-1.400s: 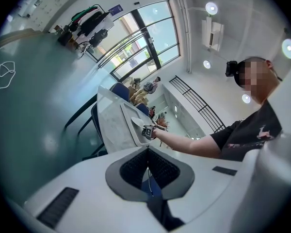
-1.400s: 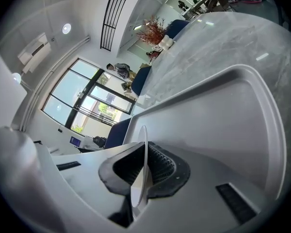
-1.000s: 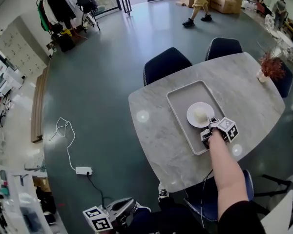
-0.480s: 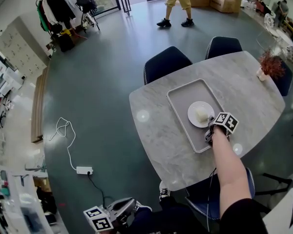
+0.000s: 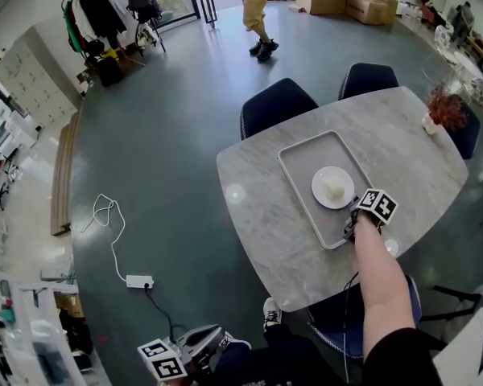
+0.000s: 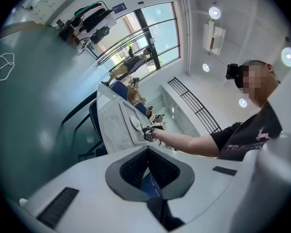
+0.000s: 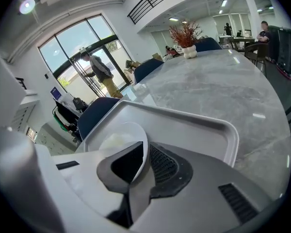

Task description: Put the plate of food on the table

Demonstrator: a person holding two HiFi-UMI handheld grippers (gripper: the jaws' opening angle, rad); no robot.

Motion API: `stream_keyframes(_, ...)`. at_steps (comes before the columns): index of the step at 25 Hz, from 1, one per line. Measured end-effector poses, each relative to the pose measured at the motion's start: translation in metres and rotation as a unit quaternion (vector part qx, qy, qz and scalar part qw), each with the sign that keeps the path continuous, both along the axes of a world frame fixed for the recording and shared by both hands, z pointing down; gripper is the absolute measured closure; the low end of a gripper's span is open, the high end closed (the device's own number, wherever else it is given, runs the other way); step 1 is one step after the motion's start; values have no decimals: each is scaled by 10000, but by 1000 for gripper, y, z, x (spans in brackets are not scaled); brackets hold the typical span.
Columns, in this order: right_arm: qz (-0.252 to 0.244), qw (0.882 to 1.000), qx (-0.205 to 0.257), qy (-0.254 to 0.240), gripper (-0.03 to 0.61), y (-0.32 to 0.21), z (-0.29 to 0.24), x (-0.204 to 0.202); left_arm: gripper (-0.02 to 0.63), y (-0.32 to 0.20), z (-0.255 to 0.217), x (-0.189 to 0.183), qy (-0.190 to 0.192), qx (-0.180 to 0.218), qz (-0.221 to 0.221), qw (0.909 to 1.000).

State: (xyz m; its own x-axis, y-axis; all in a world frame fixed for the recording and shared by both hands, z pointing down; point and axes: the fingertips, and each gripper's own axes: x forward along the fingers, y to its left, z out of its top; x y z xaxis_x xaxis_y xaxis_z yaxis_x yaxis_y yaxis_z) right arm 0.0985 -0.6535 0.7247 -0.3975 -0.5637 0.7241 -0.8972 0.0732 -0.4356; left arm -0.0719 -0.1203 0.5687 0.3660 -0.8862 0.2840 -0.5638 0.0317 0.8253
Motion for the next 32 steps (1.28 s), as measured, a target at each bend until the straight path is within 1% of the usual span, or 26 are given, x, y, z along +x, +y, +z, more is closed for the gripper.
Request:
stream_keyframes(2,-3,9999,103,-9,558,4,-8,3,607,3,-2,-2,-13,29,56,10000)
stream_keyframes(4,0,9998,179,-31,566,11,-17,5,607,7,-4,-6,6,58,105,9999)
stream_keyframes(11,122,9981,455,-395,566,43,-55,15,607,22,-10,-19,18,258,499,9984)
stream_keyframes(15,100,9953,665,-702,566,78,-87,18,607,34,-15,-29,13,380,766,9963)
stream_keyframes(21,108,9892,948,-1117,566,156,-131,22,607,67,-26,-48,9,580,1153,9916)
stream_keyframes(27,-236,9854,1151,-1231,566,253,-156,17,607,96,-36,-65,65,778,1428,9867)
stream_keyframes(30,-432,9818,1154,-1443,566,311,-165,16,607,112,-40,-59,87,860,1676,9821)
stream_keyframes(32,-605,9774,1186,-1641,566,352,-171,14,607,123,-41,-51,79,927,1875,9779)
